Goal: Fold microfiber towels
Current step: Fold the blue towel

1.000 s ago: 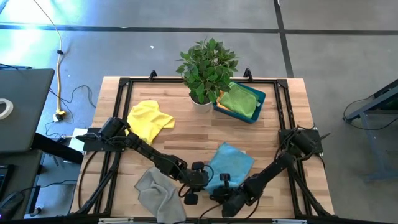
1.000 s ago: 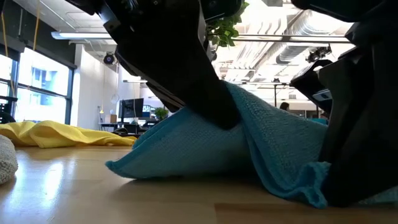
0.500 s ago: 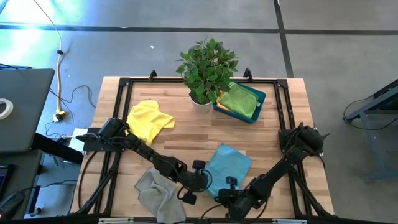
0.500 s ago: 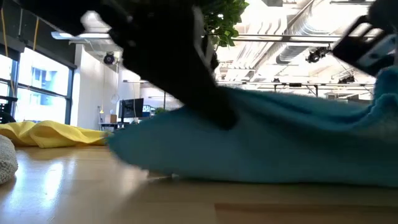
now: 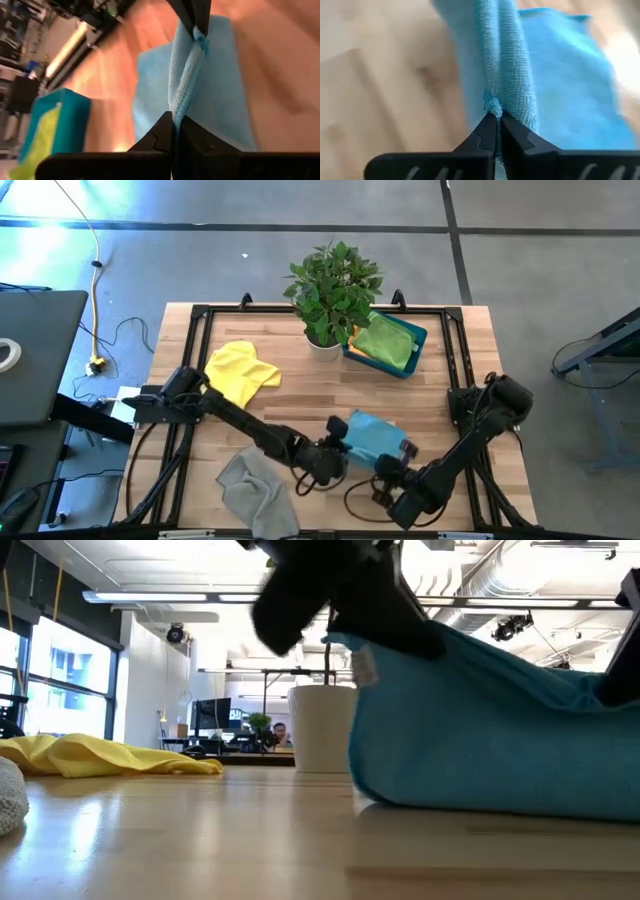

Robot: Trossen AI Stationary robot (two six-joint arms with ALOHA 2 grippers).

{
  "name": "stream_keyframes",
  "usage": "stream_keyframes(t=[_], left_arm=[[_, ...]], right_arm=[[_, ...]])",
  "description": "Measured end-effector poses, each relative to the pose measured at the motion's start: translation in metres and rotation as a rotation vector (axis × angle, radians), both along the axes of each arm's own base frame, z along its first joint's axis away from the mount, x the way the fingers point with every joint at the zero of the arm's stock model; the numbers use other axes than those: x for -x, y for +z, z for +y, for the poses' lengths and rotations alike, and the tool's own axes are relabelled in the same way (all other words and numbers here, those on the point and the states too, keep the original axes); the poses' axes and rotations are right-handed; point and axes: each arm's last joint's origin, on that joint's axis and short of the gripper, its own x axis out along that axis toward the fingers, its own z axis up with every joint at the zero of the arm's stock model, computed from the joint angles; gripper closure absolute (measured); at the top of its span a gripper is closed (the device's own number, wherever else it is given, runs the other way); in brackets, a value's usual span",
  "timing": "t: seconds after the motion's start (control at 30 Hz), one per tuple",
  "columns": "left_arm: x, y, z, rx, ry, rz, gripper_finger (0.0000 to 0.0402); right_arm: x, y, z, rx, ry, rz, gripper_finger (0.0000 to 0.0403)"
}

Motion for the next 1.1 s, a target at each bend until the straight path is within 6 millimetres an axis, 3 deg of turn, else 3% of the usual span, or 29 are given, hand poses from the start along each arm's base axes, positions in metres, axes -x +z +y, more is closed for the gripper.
stream_keyframes(t=[0.2,0.53,0.7,1.1], left_arm=[[-0.017,-0.002,0.033,-0.020,0.015,-0.048,0.0394],[-0.026,-0.005,0.075,-0.043,0.036,-0.036,0.0394],[-0.031,-0.013,0.091,-0.034,0.028,-0.027,0.0394],[-0.040,-0.026,0.116,-0.196,-0.028,-0.005,0.0394]], right_arm=[[0.006,0.000,-0.014,0.061,-0.066,0.109,0.0402],[0.001,0.002,-0.042,0.164,-0.143,0.232,0.0402],[-0.001,-0.004,-0.050,0.170,-0.155,0.260,0.0394],[0.007,-0.022,-0.077,0.215,-0.216,0.289,0.0392]])
